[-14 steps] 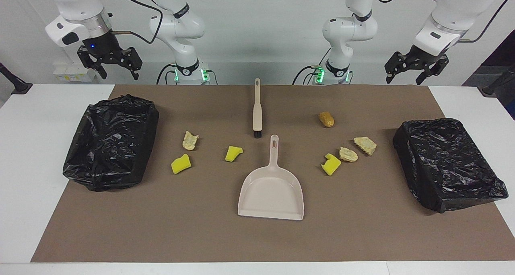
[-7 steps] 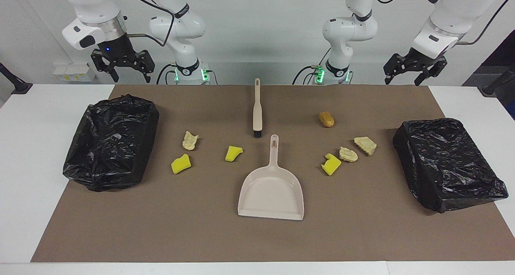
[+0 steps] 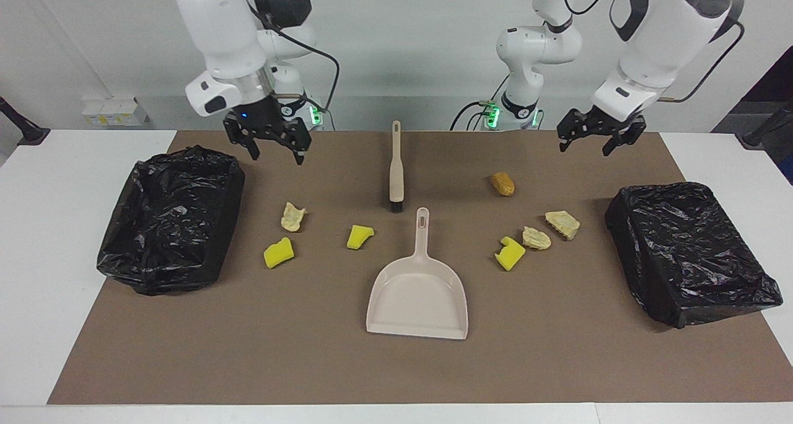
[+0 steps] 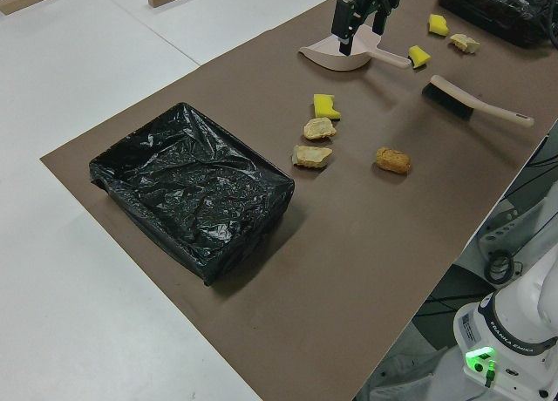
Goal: Sweep and dump trash in bin
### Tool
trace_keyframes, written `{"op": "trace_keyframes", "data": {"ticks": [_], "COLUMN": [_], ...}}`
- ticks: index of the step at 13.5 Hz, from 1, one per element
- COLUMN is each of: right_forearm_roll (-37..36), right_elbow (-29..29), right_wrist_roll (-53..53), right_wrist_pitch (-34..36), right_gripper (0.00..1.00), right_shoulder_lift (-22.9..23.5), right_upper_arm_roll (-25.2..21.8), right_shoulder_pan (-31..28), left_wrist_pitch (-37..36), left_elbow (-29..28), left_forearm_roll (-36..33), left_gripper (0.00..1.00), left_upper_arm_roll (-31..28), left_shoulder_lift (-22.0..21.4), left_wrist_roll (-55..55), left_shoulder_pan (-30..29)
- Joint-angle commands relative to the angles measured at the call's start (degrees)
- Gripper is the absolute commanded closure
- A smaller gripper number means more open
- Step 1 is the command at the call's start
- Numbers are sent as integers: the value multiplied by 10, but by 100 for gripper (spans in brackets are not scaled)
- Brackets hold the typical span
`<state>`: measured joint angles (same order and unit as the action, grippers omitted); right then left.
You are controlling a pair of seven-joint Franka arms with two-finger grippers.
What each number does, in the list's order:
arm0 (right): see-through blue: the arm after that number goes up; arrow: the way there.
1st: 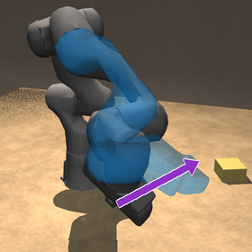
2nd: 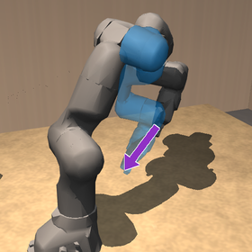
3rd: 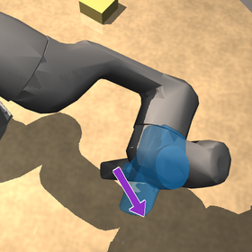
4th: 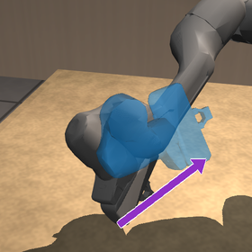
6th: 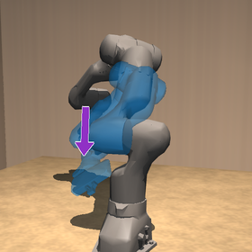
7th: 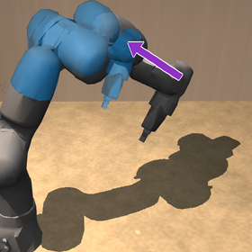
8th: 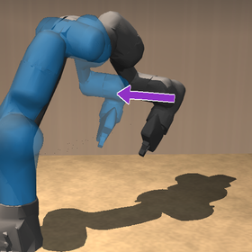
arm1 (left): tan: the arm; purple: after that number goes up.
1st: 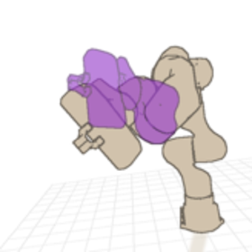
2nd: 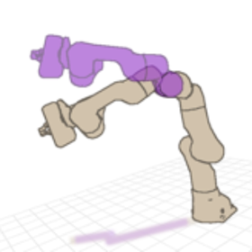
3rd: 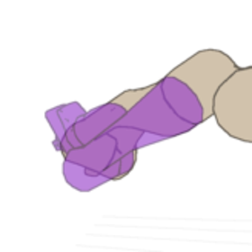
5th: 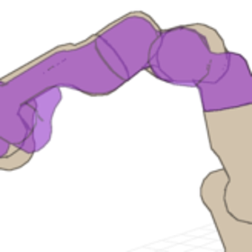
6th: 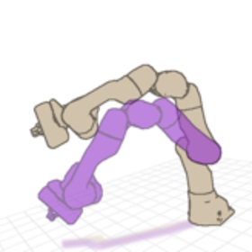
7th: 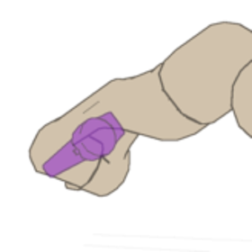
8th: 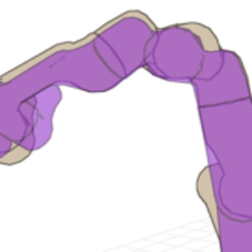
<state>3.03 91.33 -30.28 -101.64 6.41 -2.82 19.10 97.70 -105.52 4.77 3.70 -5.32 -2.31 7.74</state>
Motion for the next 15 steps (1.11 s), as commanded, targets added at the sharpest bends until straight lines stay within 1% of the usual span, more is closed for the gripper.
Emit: {"op": "trace_keyframes", "data": {"ticks": [1,2,3,5,7,8,10,11,13,15], "right_forearm_roll": [7,14,41,69,76,76,78,76,71,68], "right_elbow": [-57,-57,-57,-57,-56,-56,-52,-51,-41,-41], "right_wrist_roll": [-75,-96,-113,-133,-161,-165,-168,-168,-156,-149], "right_wrist_pitch": [-57,-89,-113,-141,-165,-175,-199,-213,-224,-227], "right_gripper": [0,0,0,0,0,0,0,0,0,1], "right_shoulder_lift": [99,119,136,167,199,214,232,239,240,251], "right_upper_arm_roll": [5,7,9,9,9,9,9,9,9,9], "right_shoulder_pan": [42,52,59,88,120,136,140,147,152,159], "left_wrist_pitch": [97,133,165,201,211,231,258,285,379,464], "left_elbow": [-146,-189,-230,-289,-311,-326,-353,-373,-437,-483], "left_forearm_roll": [38,51,55,64,64,64,64,64,64,64], "left_gripper": [0,0,0,0,0,0,0,0,0,0], "left_upper_arm_roll": [-7,-7,-7,-7,-3,6,44,69,116,126], "left_shoulder_lift": [-85,-109,-135,-170,-174,-175,-178,-181,-195,-193], "left_wrist_roll": [-16,-17,-17,-23,-72,-101,-141,-163,-213,-239], "left_shoulder_pan": [39,55,72,104,150,170,183,184,197,228]}}
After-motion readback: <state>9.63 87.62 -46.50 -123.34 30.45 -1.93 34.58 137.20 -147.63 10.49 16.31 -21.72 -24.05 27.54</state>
